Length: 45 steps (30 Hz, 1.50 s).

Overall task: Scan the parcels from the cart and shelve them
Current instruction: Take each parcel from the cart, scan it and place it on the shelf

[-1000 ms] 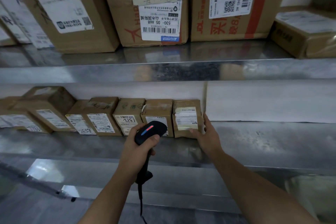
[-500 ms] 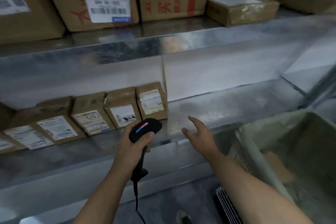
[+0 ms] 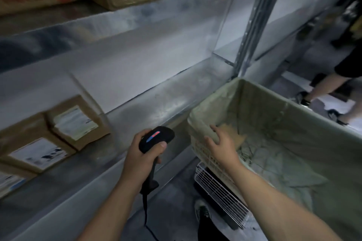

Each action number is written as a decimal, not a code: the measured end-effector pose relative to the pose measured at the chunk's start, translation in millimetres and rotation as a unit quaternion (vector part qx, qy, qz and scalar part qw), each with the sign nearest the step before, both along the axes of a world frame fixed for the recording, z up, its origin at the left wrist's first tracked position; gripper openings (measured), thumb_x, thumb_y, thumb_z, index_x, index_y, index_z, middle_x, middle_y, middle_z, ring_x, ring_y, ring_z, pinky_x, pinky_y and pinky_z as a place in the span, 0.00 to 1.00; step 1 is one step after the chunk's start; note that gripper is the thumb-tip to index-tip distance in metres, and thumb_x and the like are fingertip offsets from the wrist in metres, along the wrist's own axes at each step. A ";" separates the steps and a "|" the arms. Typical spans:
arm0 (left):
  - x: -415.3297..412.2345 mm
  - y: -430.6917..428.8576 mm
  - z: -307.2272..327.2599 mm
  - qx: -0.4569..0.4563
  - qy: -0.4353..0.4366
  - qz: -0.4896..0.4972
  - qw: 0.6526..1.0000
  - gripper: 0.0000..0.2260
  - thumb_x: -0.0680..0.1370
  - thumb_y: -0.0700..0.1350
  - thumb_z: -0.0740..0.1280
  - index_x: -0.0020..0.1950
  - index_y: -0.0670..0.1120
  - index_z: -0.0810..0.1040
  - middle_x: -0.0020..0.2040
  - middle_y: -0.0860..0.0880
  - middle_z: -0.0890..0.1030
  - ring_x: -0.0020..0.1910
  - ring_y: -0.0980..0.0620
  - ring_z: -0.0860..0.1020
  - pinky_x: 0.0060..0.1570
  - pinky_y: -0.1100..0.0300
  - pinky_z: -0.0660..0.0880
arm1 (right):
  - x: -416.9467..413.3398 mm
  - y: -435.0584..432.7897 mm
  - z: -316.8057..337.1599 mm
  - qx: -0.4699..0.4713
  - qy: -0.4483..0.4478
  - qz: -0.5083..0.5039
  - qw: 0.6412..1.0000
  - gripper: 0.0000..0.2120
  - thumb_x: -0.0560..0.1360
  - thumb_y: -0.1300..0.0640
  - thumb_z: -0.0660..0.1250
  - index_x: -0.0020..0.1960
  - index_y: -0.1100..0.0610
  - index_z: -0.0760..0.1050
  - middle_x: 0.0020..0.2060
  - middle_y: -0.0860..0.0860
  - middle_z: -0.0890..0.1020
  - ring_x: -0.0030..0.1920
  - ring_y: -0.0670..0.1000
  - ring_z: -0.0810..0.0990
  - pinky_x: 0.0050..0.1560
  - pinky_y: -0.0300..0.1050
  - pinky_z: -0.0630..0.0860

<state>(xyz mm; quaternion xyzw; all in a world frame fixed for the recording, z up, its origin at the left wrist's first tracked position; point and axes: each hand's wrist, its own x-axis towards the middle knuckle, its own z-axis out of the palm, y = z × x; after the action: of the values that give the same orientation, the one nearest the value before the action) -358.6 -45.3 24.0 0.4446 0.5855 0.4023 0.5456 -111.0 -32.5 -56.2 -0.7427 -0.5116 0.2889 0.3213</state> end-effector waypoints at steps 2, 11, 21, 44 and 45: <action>17.7 10.3 -0.2 0.002 0.002 -0.018 1.000 0.20 0.67 0.50 0.76 0.57 0.58 0.77 0.48 0.44 0.84 0.35 0.47 0.82 0.47 0.46 0.81 | 19.5 2.8 -5.0 -0.008 0.010 -0.031 0.999 0.24 0.79 0.50 0.69 0.73 0.57 0.72 0.69 0.57 0.75 0.71 0.57 0.71 0.69 0.44 0.64; 113.5 82.6 -17.6 -0.007 0.028 -0.073 0.997 0.19 0.72 0.45 0.78 0.59 0.58 0.78 0.52 0.45 0.83 0.35 0.51 0.82 0.40 0.56 0.81 | 103.4 43.4 -51.9 -0.082 0.064 -0.112 0.988 0.26 0.80 0.48 0.67 0.75 0.55 0.69 0.72 0.57 0.72 0.73 0.57 0.69 0.73 0.50 0.65; 210.9 141.3 -56.7 -0.072 0.061 -0.112 0.989 0.17 0.76 0.43 0.75 0.60 0.58 0.77 0.54 0.44 0.83 0.38 0.52 0.82 0.41 0.59 0.81 | 138.8 86.2 -141.3 -0.238 0.121 -0.120 0.956 0.27 0.81 0.47 0.65 0.77 0.54 0.66 0.71 0.59 0.73 0.69 0.60 0.72 0.66 0.47 0.69; 239.8 191.2 -91.3 -0.170 0.017 -0.158 0.972 0.14 0.78 0.40 0.72 0.62 0.50 0.78 0.42 0.42 0.83 0.34 0.49 0.80 0.33 0.59 0.78 | 141.4 80.6 -183.8 -0.304 0.215 -0.296 0.879 0.58 0.68 0.31 0.72 0.81 0.42 0.35 0.79 0.63 0.45 0.78 0.68 0.53 0.75 0.67 0.60; 239.2 191.1 -90.6 -0.174 0.010 -0.156 0.972 0.15 0.78 0.39 0.72 0.63 0.49 0.78 0.43 0.42 0.83 0.34 0.50 0.80 0.33 0.60 0.78 | 143.4 79.0 -183.8 -0.302 0.220 -0.304 0.876 0.57 0.69 0.33 0.73 0.81 0.42 0.36 0.79 0.63 0.45 0.78 0.68 0.54 0.75 0.66 0.61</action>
<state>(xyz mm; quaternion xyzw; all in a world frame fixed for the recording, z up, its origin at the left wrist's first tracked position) -119.5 145.8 -66.6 0.4329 0.5757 0.2001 0.6642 32.4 46.6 -240.0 -0.8396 -0.0646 0.4736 0.2580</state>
